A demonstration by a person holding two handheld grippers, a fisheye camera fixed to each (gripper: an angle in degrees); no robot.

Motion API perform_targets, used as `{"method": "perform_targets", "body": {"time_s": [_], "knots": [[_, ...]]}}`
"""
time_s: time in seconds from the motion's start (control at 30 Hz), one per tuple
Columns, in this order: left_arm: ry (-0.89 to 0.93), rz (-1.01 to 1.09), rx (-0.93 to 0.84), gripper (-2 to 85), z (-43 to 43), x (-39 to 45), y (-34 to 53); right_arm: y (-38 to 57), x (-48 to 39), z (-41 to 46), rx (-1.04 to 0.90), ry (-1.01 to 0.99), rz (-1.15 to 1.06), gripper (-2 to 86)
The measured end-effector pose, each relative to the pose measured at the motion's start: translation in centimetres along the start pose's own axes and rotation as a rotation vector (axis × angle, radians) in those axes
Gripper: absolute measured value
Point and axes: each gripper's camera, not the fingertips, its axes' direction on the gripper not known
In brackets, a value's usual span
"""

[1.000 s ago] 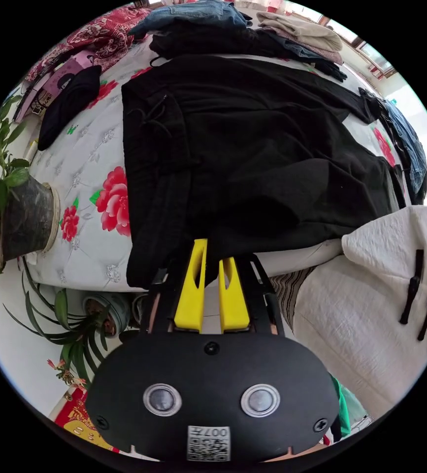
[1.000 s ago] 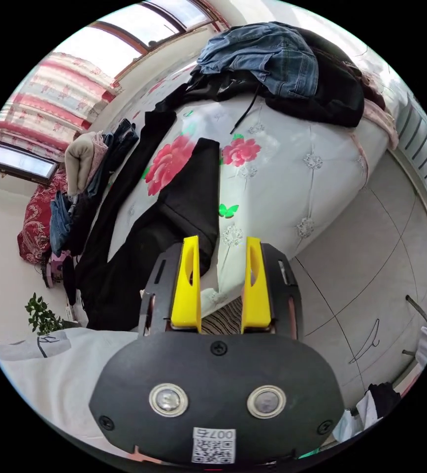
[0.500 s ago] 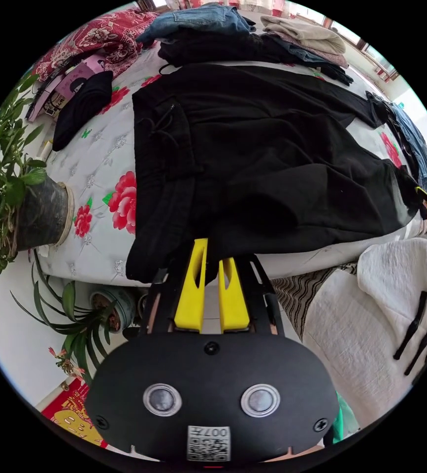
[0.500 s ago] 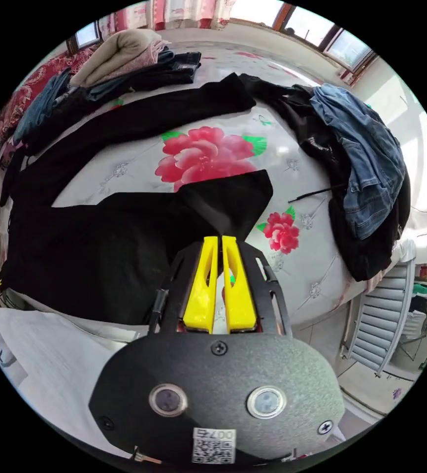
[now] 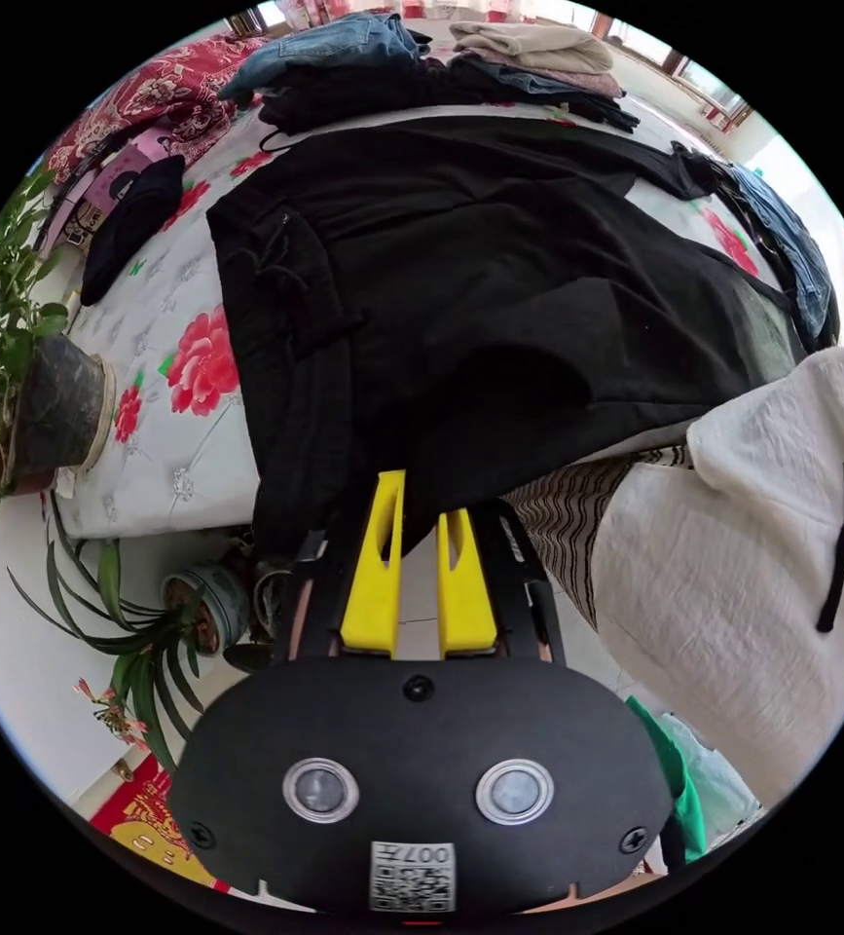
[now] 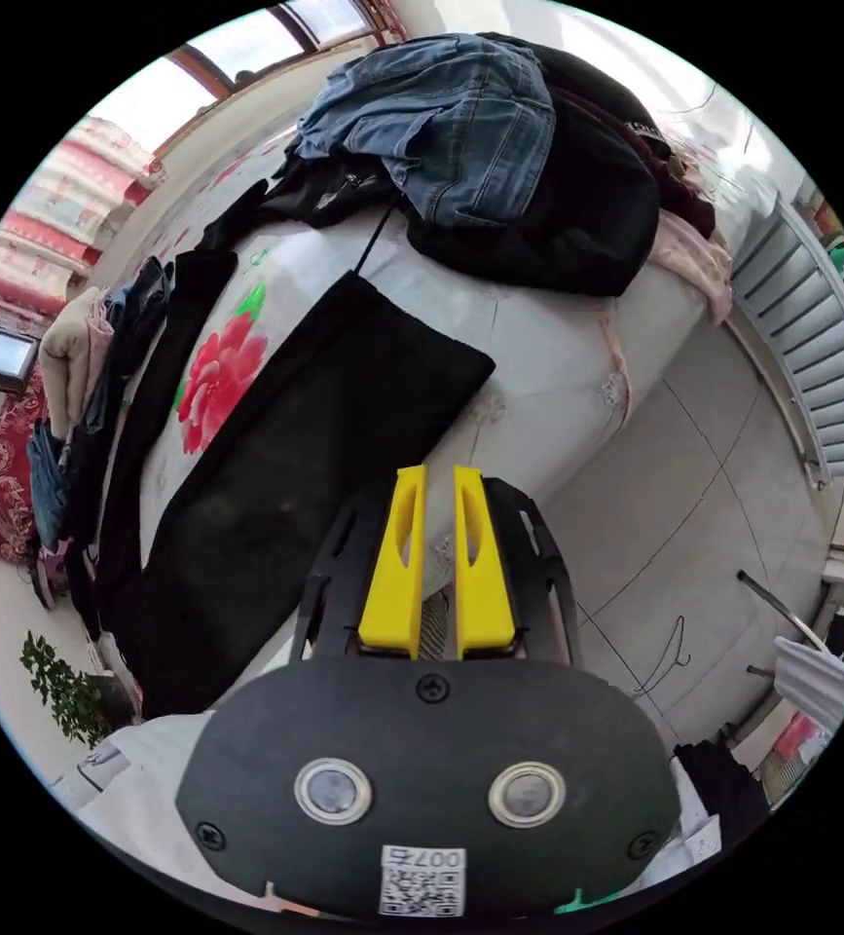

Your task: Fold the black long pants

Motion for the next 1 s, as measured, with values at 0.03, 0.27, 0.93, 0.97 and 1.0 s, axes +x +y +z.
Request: {"method": "perform_targets", "body": {"time_s": [0.03, 0.27, 0.93, 0.97, 1.0], "knots": [[-0.003, 0.017, 0.010, 5.7, -1.1, -0.1, 0.2, 0.4, -0.6, -0.9, 0.052, -0.002, -0.023, 3.0], [0.048, 0.019, 0.074, 6.5, -6.3, -2.2, -0.6, -0.2, -10.9, -4.4, 0.145, -0.028, -0.421, 3.2], [0.009, -0.184, -0.071, 8.8, 0.4, -6.6, -5.4, 0.7, -28.5, 5.2, -0.133, 0.234, -0.850, 0.7], [-0.028, -0.145, -0.095, 7.9, 0.4, -6.0, -5.9, 0.5, -28.9, 5.2, -0.134, 0.235, -0.851, 0.7], [-0.036, -0.135, -0.107, 6.7, 0.3, -5.8, -6.1, 0.4, -29.0, 5.2, -0.133, 0.235, -0.850, 0.7]]}}
